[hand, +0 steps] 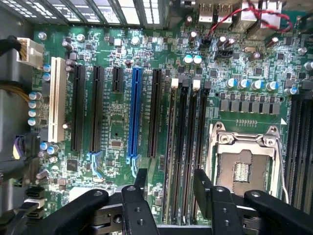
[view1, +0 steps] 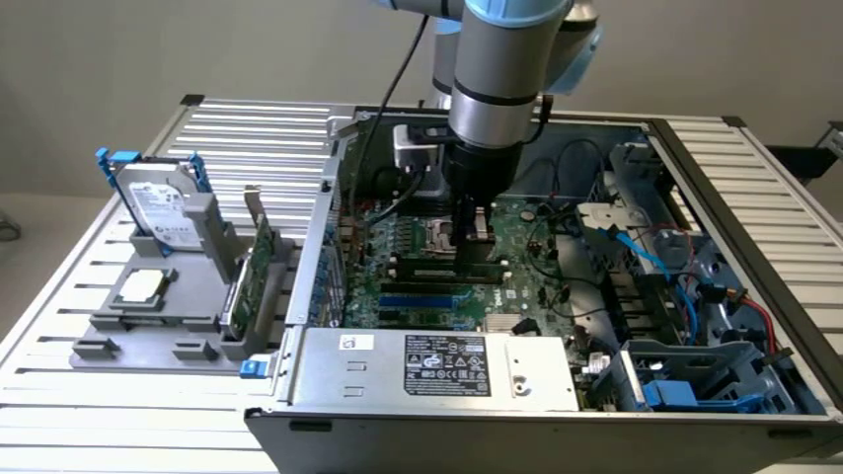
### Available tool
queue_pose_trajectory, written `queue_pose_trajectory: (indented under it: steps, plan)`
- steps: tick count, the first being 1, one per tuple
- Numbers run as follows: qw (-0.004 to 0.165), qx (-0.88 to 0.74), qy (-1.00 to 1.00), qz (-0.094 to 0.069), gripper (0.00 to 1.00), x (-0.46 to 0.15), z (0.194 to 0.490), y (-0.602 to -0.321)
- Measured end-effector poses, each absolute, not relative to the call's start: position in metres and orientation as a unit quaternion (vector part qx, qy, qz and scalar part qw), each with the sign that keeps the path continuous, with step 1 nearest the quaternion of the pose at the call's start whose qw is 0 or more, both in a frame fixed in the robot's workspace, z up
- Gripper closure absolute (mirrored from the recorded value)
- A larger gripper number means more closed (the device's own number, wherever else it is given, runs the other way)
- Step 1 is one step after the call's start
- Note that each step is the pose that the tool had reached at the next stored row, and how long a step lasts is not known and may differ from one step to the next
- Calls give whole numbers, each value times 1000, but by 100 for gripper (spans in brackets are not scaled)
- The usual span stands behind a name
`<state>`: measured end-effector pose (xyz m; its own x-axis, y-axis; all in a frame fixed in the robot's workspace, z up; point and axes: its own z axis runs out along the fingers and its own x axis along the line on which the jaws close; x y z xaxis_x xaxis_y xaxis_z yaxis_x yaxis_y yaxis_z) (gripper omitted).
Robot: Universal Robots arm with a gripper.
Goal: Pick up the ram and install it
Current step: 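Insert the ram into the slot, then press down the ram until it locks into place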
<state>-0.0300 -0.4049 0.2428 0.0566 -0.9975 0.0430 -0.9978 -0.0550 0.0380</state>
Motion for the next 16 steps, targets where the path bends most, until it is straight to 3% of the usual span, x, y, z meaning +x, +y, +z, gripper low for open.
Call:
queue_pose_trajectory:
  steps: [16]
  plan:
    - [29,726,-687,2,49,-32,250,-405]
